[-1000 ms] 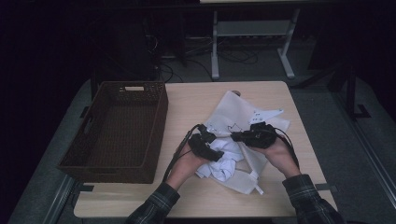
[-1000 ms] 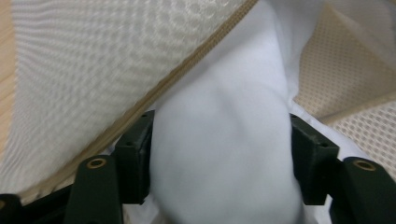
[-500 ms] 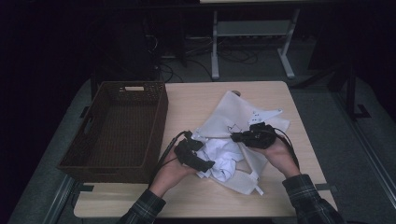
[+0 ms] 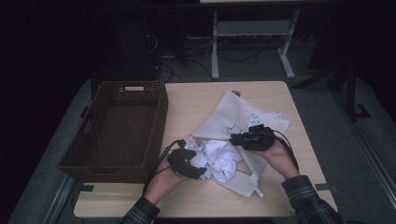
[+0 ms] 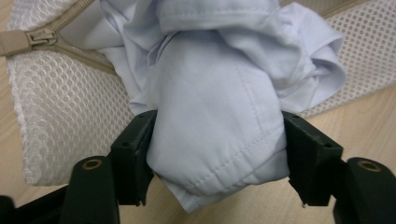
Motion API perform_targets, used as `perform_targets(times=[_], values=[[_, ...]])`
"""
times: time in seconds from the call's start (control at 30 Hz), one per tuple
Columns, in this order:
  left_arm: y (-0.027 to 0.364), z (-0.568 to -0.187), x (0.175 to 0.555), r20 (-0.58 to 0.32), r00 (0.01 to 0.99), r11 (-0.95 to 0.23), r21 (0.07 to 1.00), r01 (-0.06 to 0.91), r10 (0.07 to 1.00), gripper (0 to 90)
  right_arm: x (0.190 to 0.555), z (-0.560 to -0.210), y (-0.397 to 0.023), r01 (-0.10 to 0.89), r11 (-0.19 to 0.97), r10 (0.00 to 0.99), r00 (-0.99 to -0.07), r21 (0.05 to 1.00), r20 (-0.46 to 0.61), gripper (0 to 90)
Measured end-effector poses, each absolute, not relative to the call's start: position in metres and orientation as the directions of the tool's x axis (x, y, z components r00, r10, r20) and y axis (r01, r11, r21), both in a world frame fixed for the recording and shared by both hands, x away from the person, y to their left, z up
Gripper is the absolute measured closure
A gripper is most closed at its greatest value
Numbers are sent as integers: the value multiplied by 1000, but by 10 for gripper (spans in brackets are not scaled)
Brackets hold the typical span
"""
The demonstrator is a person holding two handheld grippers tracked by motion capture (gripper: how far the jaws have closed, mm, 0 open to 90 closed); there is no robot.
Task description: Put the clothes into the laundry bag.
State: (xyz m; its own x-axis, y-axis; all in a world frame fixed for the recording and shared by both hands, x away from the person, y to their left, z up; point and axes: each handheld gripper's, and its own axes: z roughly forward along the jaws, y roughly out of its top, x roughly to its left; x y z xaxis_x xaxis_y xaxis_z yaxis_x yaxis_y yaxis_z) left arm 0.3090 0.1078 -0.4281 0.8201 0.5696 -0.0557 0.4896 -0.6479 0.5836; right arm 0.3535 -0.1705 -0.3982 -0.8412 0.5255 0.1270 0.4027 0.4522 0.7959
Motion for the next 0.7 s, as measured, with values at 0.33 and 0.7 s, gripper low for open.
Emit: perform_targets(times=[0.33,0.7], values=[[110,-421,307,-76,817,-627,601,495,572,296,320,-406,-194,449,446,568,-810,774,143,510],[111,-392,289,-81,828,-593,660,462,555,278,290,-430,-204,513,464,611,-776,722,159,500]])
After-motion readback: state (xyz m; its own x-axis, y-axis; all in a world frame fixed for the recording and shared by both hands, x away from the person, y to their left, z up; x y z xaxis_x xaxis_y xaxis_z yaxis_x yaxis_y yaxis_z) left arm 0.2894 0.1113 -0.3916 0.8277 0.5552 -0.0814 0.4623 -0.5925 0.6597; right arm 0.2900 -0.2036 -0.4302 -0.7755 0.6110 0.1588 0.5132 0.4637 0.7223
